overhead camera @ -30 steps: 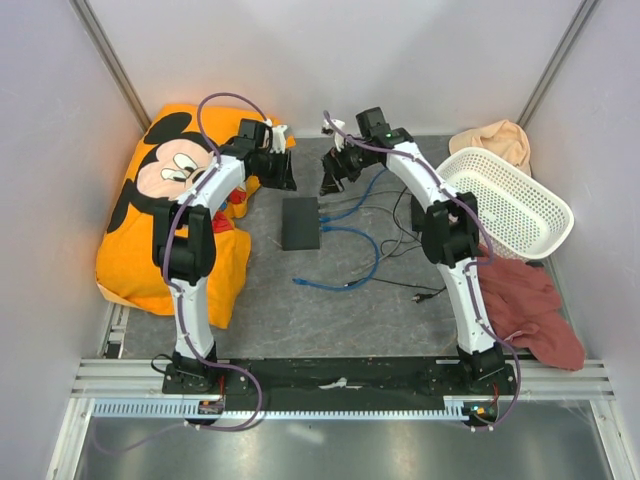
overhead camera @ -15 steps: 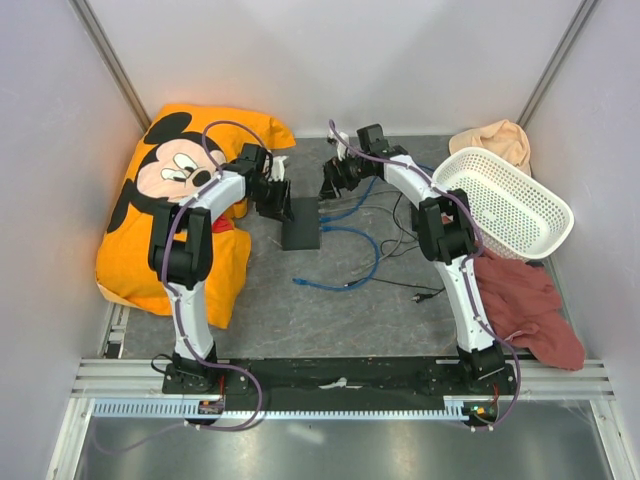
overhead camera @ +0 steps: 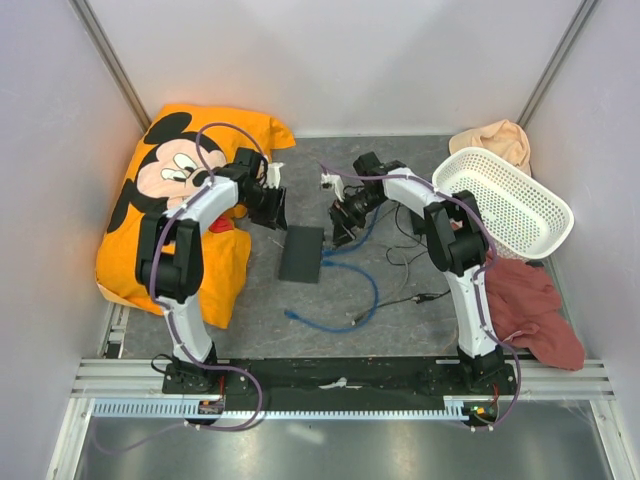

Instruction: Pull the plug from the switch port

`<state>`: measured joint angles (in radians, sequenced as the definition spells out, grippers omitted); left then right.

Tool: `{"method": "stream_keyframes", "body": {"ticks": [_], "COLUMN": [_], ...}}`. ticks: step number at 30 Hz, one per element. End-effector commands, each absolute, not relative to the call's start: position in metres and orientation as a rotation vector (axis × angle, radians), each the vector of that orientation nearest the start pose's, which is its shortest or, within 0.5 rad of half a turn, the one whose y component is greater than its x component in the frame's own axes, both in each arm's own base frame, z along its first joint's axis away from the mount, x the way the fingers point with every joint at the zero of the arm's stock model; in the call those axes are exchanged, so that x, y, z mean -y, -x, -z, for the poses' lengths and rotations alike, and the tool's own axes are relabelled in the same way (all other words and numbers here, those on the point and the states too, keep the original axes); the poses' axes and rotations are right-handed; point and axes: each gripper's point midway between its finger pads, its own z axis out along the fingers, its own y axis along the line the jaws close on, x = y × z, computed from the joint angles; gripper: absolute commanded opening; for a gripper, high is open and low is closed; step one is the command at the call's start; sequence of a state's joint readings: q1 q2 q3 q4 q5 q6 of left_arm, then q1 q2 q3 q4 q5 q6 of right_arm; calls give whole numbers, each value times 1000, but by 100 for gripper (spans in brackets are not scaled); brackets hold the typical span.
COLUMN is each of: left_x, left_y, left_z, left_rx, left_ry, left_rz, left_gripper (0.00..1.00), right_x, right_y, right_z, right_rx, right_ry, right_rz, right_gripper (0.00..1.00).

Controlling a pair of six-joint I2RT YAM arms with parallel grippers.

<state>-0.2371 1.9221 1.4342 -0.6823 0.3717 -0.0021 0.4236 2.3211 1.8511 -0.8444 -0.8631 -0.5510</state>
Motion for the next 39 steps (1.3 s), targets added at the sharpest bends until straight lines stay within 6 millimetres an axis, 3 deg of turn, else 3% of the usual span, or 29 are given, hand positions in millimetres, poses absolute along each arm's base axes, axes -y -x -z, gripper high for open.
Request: {"method": "stream_keyframes", "body": {"ticks": [1, 3, 4, 5, 7, 8, 10, 16, 20, 26, 33, 39], "left_x": [154, 166, 171, 177, 192, 198, 205, 208, 211, 211, 203, 198], "left_y": [-385, -389, -391, -394, -389, -384, -378, -349, -335, -323, -323, -329], "left_z": [-108, -113, -116, -124, -134, -134, -136, -108, -98, -77, -57, -43], "left_rx": [-2565, -2547, -2538, -2511, -2464, -2451, -2406, -2484, -2517, -2590, -2661, -2687], "left_ry": [-537, -531, -531, -538, -586, -622, -702, -706, -724, -722, -687, -700], "left_rz": [536, 615, 655, 693, 807, 832, 854, 917, 932, 907, 842, 784], "left_gripper": [46, 45, 45, 44, 42, 41, 39, 30, 23, 16, 14, 13], "right_x": [-287, -292, -296, -297, -298, -297, -299, -297, -293, -280, -256, -241], "right_y": [-360, -374, -390, -396, -415, -420, -429, -416, -408, -383, -361, -377], "right_z": [-48, -44, -59, -53, -69, -61, -64, -48, -50, -43, -26, -16], "right_rx": [-2290, -2311, -2296, -2310, -2289, -2309, -2302, -2328, -2301, -2244, -2257, -2285], "right_ry": [1303, 1248, 1175, 1139, 1045, 1008, 977, 1029, 1110, 1405, 1587, 1615], "right_rz": [-1173, -1195, -1233, -1268, -1335, -1362, -1388, -1379, -1320, -1204, -1125, -916], "right_gripper": [98, 98, 98, 98, 98, 98, 98, 98, 98, 91, 81, 78]}}
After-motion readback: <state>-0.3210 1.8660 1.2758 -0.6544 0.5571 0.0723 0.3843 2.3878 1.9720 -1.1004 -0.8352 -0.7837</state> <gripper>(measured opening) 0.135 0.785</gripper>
